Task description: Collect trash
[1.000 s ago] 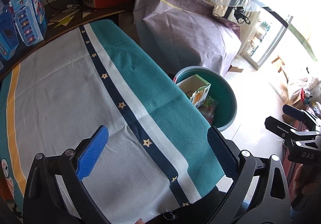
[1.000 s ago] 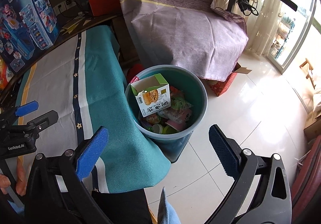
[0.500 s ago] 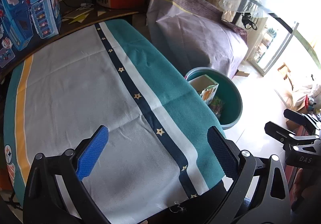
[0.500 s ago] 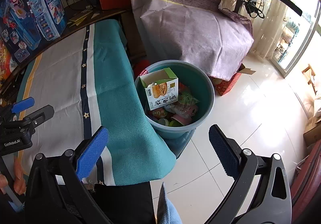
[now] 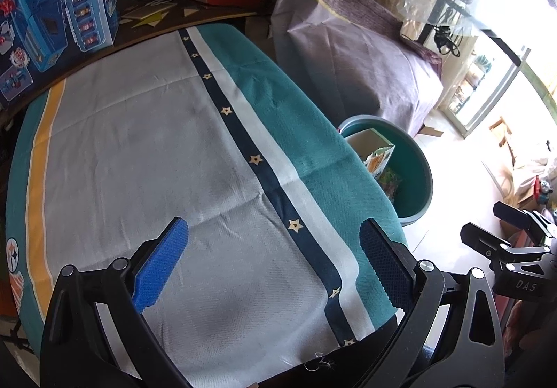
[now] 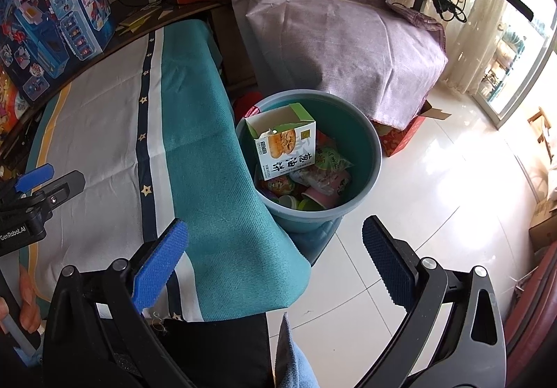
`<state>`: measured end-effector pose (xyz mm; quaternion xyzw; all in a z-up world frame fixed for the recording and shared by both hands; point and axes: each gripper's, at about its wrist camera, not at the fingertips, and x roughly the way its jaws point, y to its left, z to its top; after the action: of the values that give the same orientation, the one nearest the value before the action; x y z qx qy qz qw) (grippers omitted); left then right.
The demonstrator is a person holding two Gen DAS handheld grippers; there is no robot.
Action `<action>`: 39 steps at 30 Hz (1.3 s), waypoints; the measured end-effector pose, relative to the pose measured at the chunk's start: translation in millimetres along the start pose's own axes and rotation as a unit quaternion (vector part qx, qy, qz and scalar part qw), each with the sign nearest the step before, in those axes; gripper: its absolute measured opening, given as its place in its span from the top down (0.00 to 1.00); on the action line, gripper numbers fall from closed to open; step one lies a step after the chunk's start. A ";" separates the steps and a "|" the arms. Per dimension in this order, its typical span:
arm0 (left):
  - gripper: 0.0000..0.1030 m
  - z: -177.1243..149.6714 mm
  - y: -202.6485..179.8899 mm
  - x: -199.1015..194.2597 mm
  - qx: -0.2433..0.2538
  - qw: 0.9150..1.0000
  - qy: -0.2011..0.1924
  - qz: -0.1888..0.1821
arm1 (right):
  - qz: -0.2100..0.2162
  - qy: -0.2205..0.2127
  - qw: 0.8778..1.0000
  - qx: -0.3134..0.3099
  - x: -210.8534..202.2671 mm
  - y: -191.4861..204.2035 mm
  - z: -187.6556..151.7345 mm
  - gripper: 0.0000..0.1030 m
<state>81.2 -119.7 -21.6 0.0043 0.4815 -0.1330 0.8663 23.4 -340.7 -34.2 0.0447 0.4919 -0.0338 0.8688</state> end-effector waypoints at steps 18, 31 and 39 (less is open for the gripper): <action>0.04 -3.4 7.7 5.6 -0.007 1.000 -0.005 -0.005 | -0.002 0.010 1.000 -0.005 11.5 5.3 1.4 0.07; 0.04 -4.6 4.7 1.1 0.000 1.000 -0.015 0.012 | -0.007 0.007 1.000 -0.004 11.9 3.7 0.4 0.07; 0.04 -4.7 4.1 1.1 0.001 1.000 -0.015 0.015 | -0.009 0.006 1.000 -0.004 11.5 3.9 0.0 0.07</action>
<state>78.8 -115.3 -25.5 0.0108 0.4683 -0.1208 0.8752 29.7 -337.0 -43.9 0.0373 0.4978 -0.0394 0.8656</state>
